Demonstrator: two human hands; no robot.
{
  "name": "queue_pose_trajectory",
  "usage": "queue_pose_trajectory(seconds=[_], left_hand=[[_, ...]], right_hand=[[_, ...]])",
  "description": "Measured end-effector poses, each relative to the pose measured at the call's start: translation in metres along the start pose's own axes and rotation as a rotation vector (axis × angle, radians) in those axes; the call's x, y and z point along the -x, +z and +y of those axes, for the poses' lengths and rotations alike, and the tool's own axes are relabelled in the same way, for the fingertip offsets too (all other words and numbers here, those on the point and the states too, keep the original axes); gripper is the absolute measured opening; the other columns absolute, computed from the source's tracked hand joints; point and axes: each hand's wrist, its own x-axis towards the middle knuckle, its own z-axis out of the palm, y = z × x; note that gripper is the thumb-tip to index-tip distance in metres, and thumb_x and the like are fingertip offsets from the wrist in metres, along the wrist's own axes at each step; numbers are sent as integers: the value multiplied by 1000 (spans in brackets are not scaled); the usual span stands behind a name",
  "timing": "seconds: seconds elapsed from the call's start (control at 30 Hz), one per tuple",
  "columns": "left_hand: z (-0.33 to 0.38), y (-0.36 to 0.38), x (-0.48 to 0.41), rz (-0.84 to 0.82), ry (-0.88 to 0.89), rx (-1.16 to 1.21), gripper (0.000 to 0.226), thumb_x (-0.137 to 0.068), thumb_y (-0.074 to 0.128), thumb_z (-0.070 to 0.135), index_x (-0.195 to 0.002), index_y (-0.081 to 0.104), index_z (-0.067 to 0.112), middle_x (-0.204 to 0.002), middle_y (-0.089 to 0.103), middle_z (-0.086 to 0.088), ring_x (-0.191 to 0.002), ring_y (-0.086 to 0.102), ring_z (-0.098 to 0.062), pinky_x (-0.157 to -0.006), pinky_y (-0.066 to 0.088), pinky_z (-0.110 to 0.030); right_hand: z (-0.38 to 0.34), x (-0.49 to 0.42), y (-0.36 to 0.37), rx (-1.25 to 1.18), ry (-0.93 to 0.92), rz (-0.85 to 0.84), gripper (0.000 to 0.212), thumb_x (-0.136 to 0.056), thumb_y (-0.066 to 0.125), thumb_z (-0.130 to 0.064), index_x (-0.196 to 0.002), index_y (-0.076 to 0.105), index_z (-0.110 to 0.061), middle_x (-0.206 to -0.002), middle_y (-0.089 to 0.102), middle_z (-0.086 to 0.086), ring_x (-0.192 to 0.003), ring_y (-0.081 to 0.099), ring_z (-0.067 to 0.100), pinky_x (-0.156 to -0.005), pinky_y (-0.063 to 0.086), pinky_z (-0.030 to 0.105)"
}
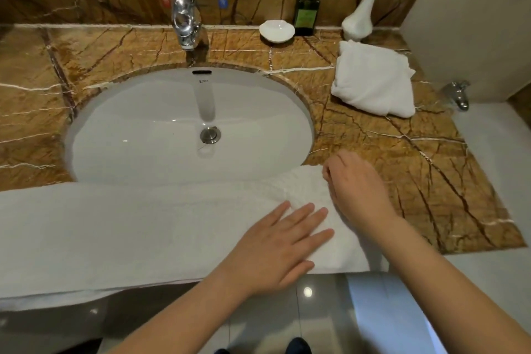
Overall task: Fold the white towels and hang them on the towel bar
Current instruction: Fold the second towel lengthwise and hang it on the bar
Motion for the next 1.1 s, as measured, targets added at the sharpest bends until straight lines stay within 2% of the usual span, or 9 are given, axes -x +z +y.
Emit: queue_pose_trajectory(seconds=[0.23,0.37,0.43,0.5,0.57,0.67,0.73,0.93,1.1], left_hand=[[1,2,6,-14,131,-8,63,-94,39,48,-151,18,31,-159,15,-3,-146,15,-23,-115,21,-50],[1,2,6,-30,142,-16,67,-92,42,49,-151,17,31,-160,12,-4,-146,14,-23,-115,21,-50],[2,1,5,3,61,42,65,-92,43,48,-150,19,31,-159,15,-4,-146,16,-24,-114,21,-51],[1,-1,1,57,-105,145,61,-94,40,47,-150,21,31,-159,17,-3,-146,17,-25,-115,18,-51],[-4,-5,-3,70,-273,216,58,-95,33,47,-150,21,31,-159,17,-1,-146,14,-22,-116,15,-49],[-12,-5,-5,8,-446,186,58,-96,12,54,-151,7,36,-160,1,5,-147,-2,-16,-119,4,-43],[-12,-1,-3,-26,-473,133,60,-95,5,55,-151,2,36,-159,-5,5,-147,-7,-17,-119,-1,-43],[-9,-3,-5,-14,-454,100,56,-97,21,47,-150,25,28,-158,19,-3,-145,17,-23,-115,20,-52],[-7,-9,-16,34,-429,72,54,-96,28,41,-146,35,23,-155,28,-5,-143,25,-25,-113,22,-52]], right_hand=[[9,-30,-16,143,-14,75,18,-79,47,3,-93,51,-6,-89,52,12,-79,50,29,-70,35,37],[5,-36,0,164,-61,-61,23,-88,36,-5,-108,45,-11,-104,51,7,-95,49,25,-78,35,34],[7,-33,6,78,-31,-21,19,-91,40,-7,-108,48,-13,-102,53,4,-95,49,24,-79,36,35],[15,-27,9,-69,1,71,10,-95,47,-15,-102,53,-14,-97,55,3,-91,50,23,-78,37,36],[23,-19,11,-144,-30,103,13,-93,54,-25,-100,58,-14,-95,54,2,-89,49,22,-79,38,36],[30,-14,13,-159,-73,76,12,-91,59,-26,-93,59,-14,-93,53,1,-88,48,20,-78,35,32],[31,-17,13,-106,-72,75,12,-92,57,-25,-90,57,-13,-90,52,1,-85,48,20,-76,35,32],[35,-25,7,30,-123,53,19,-97,47,-31,-89,54,-15,-78,59,0,-71,55,23,-71,39,38],[43,-31,11,-1,-105,-37,30,-97,39,-46,-96,53,-20,-90,60,-4,-85,54,20,-78,34,35]])
